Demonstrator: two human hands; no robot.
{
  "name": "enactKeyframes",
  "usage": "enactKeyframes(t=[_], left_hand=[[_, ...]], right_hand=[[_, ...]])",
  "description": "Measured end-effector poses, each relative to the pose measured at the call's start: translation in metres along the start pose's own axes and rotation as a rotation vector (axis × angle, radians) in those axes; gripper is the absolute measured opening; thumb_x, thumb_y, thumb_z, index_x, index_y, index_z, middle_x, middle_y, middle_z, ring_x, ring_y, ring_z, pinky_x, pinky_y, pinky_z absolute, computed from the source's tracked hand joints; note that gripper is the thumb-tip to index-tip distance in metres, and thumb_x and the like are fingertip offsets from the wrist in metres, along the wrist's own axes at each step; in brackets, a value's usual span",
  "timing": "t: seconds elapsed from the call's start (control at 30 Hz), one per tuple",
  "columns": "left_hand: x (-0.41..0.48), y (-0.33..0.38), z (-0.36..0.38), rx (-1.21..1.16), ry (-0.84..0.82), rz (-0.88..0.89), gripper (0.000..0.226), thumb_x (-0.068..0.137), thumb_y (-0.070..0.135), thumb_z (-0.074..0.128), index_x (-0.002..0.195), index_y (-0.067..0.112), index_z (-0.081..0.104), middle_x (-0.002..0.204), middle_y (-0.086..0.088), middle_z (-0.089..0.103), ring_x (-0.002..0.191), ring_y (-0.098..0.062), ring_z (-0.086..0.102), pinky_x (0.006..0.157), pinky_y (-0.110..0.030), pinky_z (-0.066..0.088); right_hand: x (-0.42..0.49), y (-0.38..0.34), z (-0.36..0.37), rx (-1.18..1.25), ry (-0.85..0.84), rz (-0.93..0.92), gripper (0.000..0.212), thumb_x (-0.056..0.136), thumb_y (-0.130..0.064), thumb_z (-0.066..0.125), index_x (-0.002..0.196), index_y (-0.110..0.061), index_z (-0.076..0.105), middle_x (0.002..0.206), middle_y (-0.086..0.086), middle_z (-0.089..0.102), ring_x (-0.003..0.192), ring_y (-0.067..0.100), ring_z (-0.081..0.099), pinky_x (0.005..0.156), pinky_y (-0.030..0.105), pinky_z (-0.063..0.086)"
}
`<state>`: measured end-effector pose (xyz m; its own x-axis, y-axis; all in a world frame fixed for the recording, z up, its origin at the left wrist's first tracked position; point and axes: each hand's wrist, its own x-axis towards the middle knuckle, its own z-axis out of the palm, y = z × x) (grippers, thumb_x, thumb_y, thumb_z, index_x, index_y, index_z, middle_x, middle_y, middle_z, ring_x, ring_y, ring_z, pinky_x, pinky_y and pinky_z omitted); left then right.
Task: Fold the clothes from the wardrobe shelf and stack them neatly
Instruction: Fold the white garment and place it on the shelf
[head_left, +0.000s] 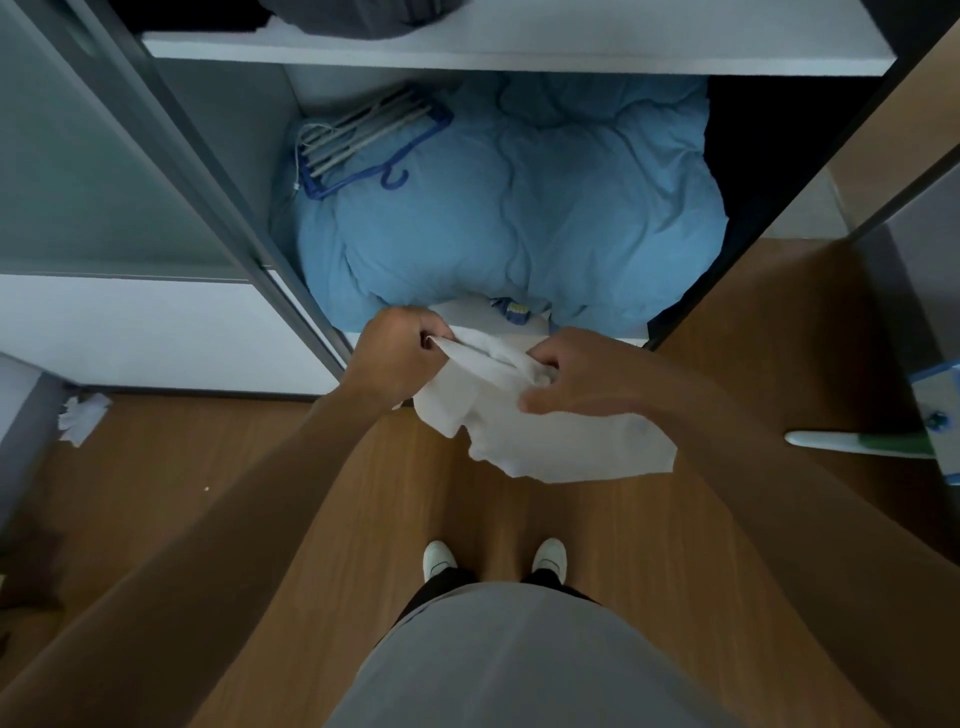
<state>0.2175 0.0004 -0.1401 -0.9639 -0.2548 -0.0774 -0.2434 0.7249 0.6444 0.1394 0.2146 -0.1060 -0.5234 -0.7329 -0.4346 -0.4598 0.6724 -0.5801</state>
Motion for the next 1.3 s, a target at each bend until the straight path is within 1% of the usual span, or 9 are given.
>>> enactKeyframes(t=[0.23, 0.4, 0.5, 0.6, 0.87, 0.97, 1.07, 1.17, 1.3], left_hand=[[0.011, 0.023, 0.017, -0.397, 0.031, 0.077, 0.028, 0.086, -0.011, 0.061, 0.092, 0.015, 0.071, 0.107, -0.007, 0.066, 0.092, -0.019, 0.061, 0.086, -0.029, 0.049], [0.002, 0.019, 0.051, -0.604, 0.109, -0.254, 0.013, 0.094, 0.021, 0.067, 0.098, 0.009, 0.065, 0.103, -0.01, 0.067, 0.091, -0.018, 0.062, 0.083, -0.034, 0.054], [-0.003, 0.008, 0.066, -0.774, -0.219, -0.469, 0.04, 0.103, 0.039, 0.046, 0.124, 0.01, 0.064, 0.126, -0.014, 0.066, 0.112, -0.024, 0.063, 0.101, -0.041, 0.05], [-0.019, -0.011, 0.072, -1.082, -0.487, -0.273, 0.049, 0.103, 0.054, 0.033, 0.138, 0.028, 0.056, 0.144, 0.004, 0.055, 0.133, -0.01, 0.05, 0.11, -0.027, 0.042], [-0.028, -0.001, 0.05, -0.626, -0.705, -0.159, 0.033, 0.084, 0.046, 0.074, 0.114, 0.036, 0.065, 0.111, 0.016, 0.073, 0.101, -0.004, 0.069, 0.077, -0.017, 0.056], [-0.031, 0.005, 0.051, -0.716, -0.638, -0.225, 0.044, 0.08, 0.052, 0.072, 0.115, 0.024, 0.068, 0.11, 0.004, 0.075, 0.102, -0.016, 0.072, 0.086, -0.031, 0.059], [-0.03, 0.011, 0.05, -0.924, -0.42, -0.418, 0.054, 0.079, 0.054, 0.073, 0.115, 0.013, 0.068, 0.108, -0.005, 0.076, 0.101, -0.025, 0.072, 0.095, -0.048, 0.055], [-0.022, 0.011, 0.047, -1.057, -0.268, -0.576, 0.046, 0.089, 0.046, 0.067, 0.121, 0.014, 0.065, 0.112, -0.005, 0.074, 0.107, -0.026, 0.069, 0.096, -0.048, 0.053], [-0.012, 0.006, 0.04, -1.106, -0.188, -0.696, 0.043, 0.09, 0.044, 0.068, 0.121, 0.014, 0.064, 0.113, -0.005, 0.073, 0.107, -0.026, 0.067, 0.092, -0.044, 0.054]], right_hand=[[-0.006, -0.006, -0.005, 0.061, -0.042, -0.094, 0.017, 0.091, -0.025, 0.063, 0.091, -0.009, 0.071, 0.063, -0.005, 0.049, 0.053, 0.002, 0.045, 0.052, 0.016, 0.033], [-0.004, -0.004, -0.005, 0.227, 0.024, 0.007, 0.014, 0.089, -0.017, 0.064, 0.099, -0.014, 0.074, 0.083, 0.007, 0.068, 0.07, 0.012, 0.057, 0.068, 0.029, 0.039], [-0.004, 0.002, -0.005, 0.351, 0.05, 0.057, 0.021, 0.09, -0.018, 0.066, 0.088, -0.038, 0.075, 0.093, -0.005, 0.075, 0.084, 0.01, 0.069, 0.07, 0.019, 0.045], [-0.002, 0.006, -0.01, 0.446, 0.02, 0.081, 0.043, 0.089, -0.018, 0.068, 0.071, -0.058, 0.07, 0.082, -0.027, 0.073, 0.076, -0.008, 0.068, 0.066, 0.013, 0.045], [0.014, 0.003, -0.035, 0.668, 0.21, 0.134, 0.029, 0.083, -0.002, 0.065, 0.094, -0.025, 0.078, 0.083, -0.013, 0.077, 0.074, -0.001, 0.07, 0.06, 0.009, 0.05], [0.029, 0.016, -0.042, 1.07, 0.393, 0.178, 0.022, 0.087, -0.007, 0.068, 0.107, -0.014, 0.074, 0.093, -0.002, 0.076, 0.068, 0.006, 0.069, 0.059, 0.018, 0.054], [0.027, 0.048, -0.024, 1.183, 0.437, 0.37, 0.03, 0.091, -0.042, 0.067, 0.11, -0.019, 0.066, 0.109, 0.002, 0.068, 0.085, 0.013, 0.067, 0.068, 0.027, 0.053], [0.01, 0.079, 0.029, 1.241, 0.313, 0.59, 0.068, 0.078, -0.072, 0.064, 0.116, -0.016, 0.065, 0.109, 0.007, 0.071, 0.095, 0.021, 0.07, 0.077, 0.036, 0.056], [-0.011, 0.083, 0.095, 1.661, 0.071, 0.464, 0.067, 0.074, -0.061, 0.07, 0.117, -0.009, 0.074, 0.112, 0.013, 0.074, 0.1, 0.025, 0.073, 0.074, 0.036, 0.06]])
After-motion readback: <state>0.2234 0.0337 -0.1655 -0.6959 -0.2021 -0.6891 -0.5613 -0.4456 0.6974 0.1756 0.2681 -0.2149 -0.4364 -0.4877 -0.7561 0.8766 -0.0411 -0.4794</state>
